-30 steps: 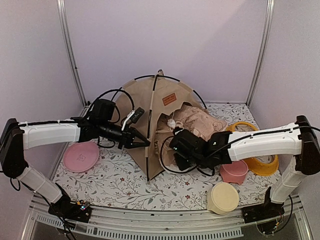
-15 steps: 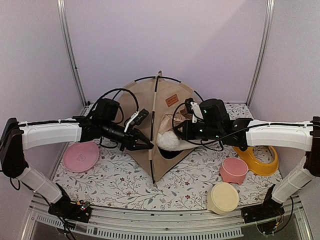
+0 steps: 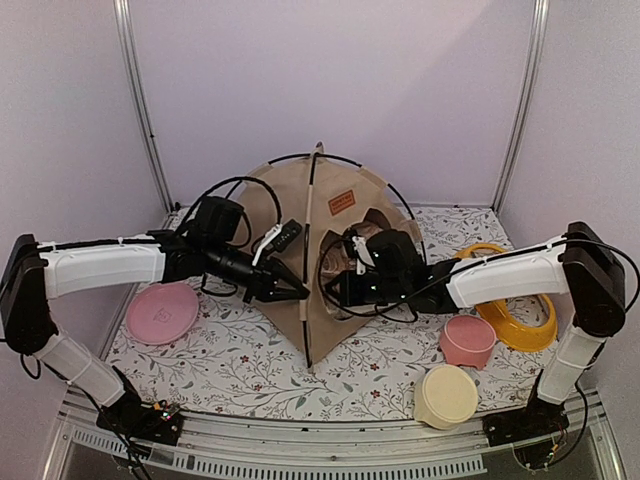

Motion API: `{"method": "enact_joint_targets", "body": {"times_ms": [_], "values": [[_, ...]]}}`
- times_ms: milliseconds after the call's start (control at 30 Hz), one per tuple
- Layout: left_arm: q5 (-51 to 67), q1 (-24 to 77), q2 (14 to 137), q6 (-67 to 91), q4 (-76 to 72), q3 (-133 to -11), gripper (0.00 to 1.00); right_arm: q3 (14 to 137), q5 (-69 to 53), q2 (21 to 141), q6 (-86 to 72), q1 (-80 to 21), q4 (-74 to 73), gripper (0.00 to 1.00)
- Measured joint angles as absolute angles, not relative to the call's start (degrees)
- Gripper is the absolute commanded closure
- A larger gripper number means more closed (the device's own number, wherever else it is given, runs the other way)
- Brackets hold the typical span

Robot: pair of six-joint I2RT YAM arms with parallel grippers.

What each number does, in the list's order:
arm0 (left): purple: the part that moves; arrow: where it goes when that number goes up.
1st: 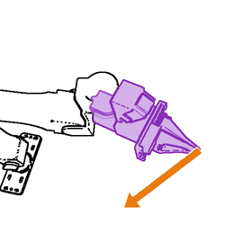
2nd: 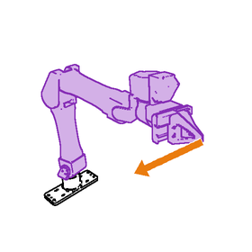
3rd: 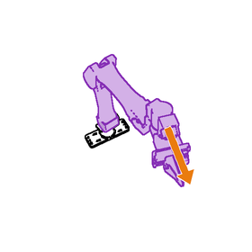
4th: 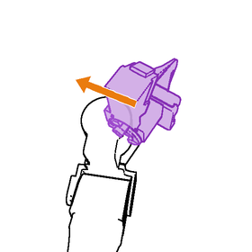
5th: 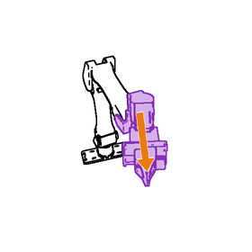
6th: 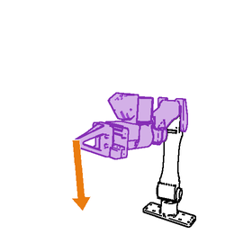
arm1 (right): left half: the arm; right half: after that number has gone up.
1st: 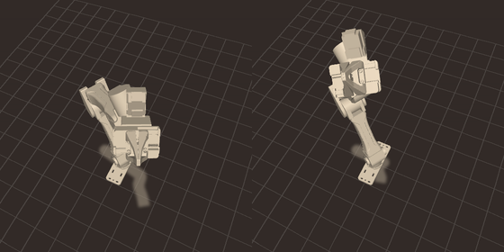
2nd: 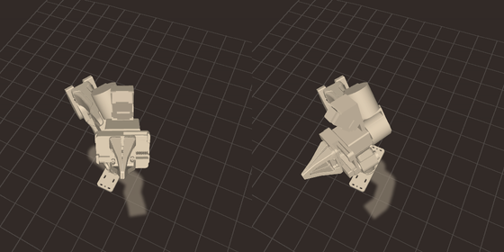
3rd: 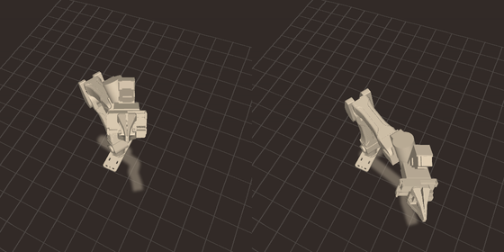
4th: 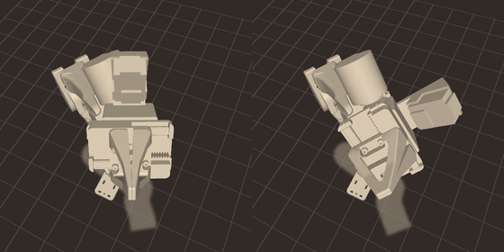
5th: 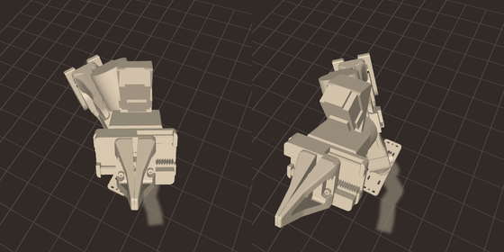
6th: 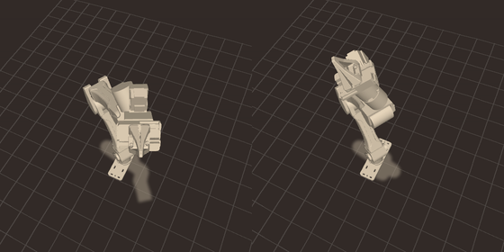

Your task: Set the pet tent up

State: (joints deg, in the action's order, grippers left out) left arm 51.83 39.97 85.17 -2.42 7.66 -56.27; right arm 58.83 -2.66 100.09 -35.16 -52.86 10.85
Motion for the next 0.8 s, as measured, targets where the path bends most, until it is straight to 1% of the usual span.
{"method": "enact_joint_targets", "body": {"times_ms": [33,67,100,133,200,267,333,433,533,633,800], "values": [[50.8,40.0,84.8,-2.0,7.6,-56.1,0.95,58.8,-2.0,99.8,-35.0,-53.4,10.4,0.73],[49.4,40.0,84.0,-1.6,7.6,-55.6,0.89,58.7,-1.6,99.2,-34.9,-53.8,9.9,0.65],[48.1,40.0,83.0,-1.2,7.6,-55.1,0.85,58.5,-1.3,98.3,-34.8,-54.1,9.3,0.58],[46.2,40.0,81.4,-0.4,7.3,-54.1,0.83,58.3,-0.9,96.9,-34.7,-54.3,8.5,0.52],[42.1,39.9,76.9,0.8,6.5,-51.6,0.75,58.2,-0.3,93.7,-34.6,-54.4,6.7,0.41],[37.3,39.6,71.6,1.8,6.2,-49.5,0.69,58.5,1.0,89.3,-33.6,-54.3,4.1,0.31],[32.6,39.3,67.6,2.5,6.0,-48.7,0.58,59.5,2.0,86.3,-33.1,-54.2,1.8,0.23],[27.1,38.9,63.4,3.7,5.7,-48.8,0.46,62.2,4.3,82.4,-31.4,-54.0,-3.0,0.17],[23.6,38.9,62.7,5.7,6.8,-50.6,0.44,63.8,6.2,79.3,-30.5,-53.5,-7.9,0.15],[19.2,40.1,64.7,8.2,8.6,-55.3,0.39,63.8,8.5,76.5,-30.4,-51.4,-13.0,0.14],[9.7,46.5,70.3,10.8,11.4,-65.9,0.39,60.1,11.0,71.9,-30.9,-45.5,-17.3,0.12]]}}
